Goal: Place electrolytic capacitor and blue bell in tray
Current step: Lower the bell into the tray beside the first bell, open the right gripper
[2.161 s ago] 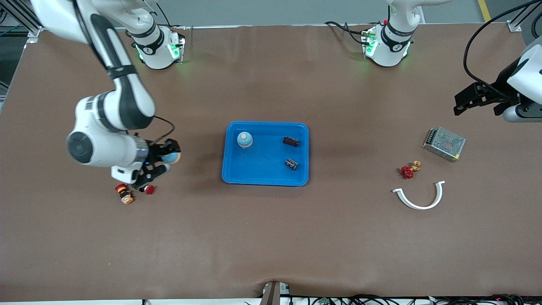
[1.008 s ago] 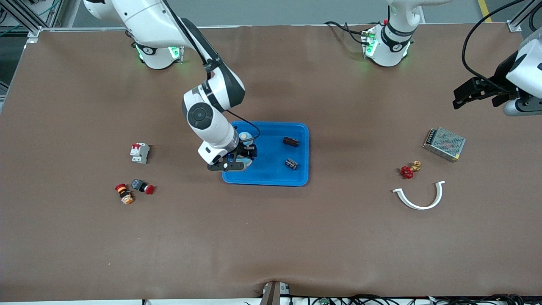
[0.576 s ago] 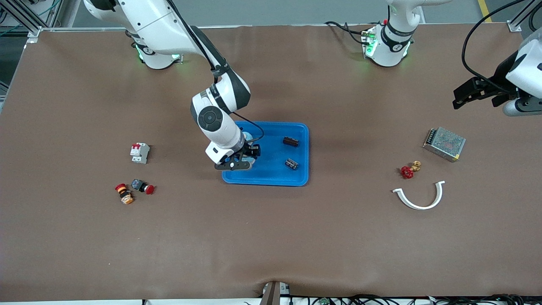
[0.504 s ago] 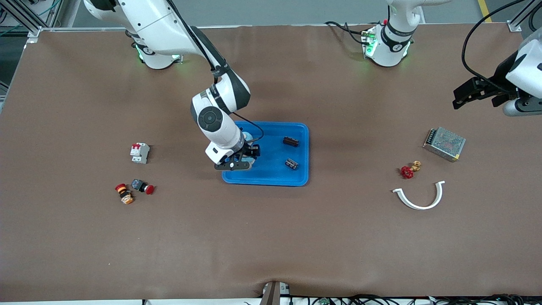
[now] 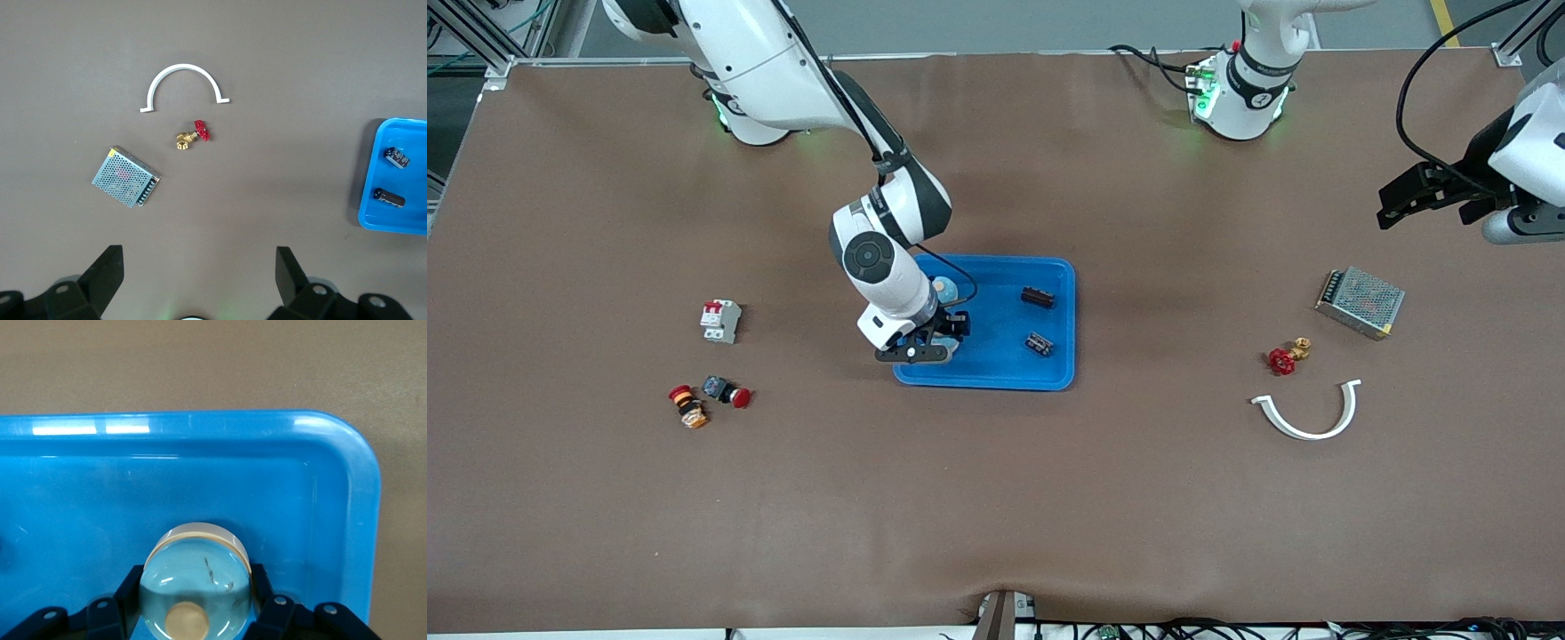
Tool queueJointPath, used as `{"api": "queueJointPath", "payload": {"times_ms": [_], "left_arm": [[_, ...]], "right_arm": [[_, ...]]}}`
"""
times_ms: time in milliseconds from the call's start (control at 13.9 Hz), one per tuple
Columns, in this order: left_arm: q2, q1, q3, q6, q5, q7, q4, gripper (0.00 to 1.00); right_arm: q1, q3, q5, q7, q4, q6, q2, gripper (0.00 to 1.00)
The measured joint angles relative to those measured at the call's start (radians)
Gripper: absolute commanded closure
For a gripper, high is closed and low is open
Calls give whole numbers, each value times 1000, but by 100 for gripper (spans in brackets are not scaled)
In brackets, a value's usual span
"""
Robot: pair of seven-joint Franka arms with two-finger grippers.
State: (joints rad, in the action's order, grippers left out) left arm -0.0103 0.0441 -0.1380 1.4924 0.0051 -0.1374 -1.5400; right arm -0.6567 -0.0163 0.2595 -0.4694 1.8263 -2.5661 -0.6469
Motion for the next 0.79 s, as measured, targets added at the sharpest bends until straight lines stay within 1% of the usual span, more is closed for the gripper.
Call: {"api": "queueJointPath", "payload": {"times_ms": [72, 144, 216, 648, 792], "left_arm": [[0, 0, 0, 0, 0, 0, 0, 0], [0, 0, 0, 0, 0, 0, 0, 0], [0, 0, 0, 0, 0, 0, 0, 0], [0, -1, -2, 0, 0, 0, 0, 0], [0, -3, -4, 0, 0, 1, 0, 0]], "right_arm": [[0, 0, 0, 0, 0, -4, -4, 63], [0, 0, 0, 0, 0, -6, -6, 41], [0, 0, 0, 0, 0, -7, -6, 0], [0, 0, 0, 0, -4, -4, -5, 0], [-1, 0, -1, 0, -12, 51, 12, 0]]}}
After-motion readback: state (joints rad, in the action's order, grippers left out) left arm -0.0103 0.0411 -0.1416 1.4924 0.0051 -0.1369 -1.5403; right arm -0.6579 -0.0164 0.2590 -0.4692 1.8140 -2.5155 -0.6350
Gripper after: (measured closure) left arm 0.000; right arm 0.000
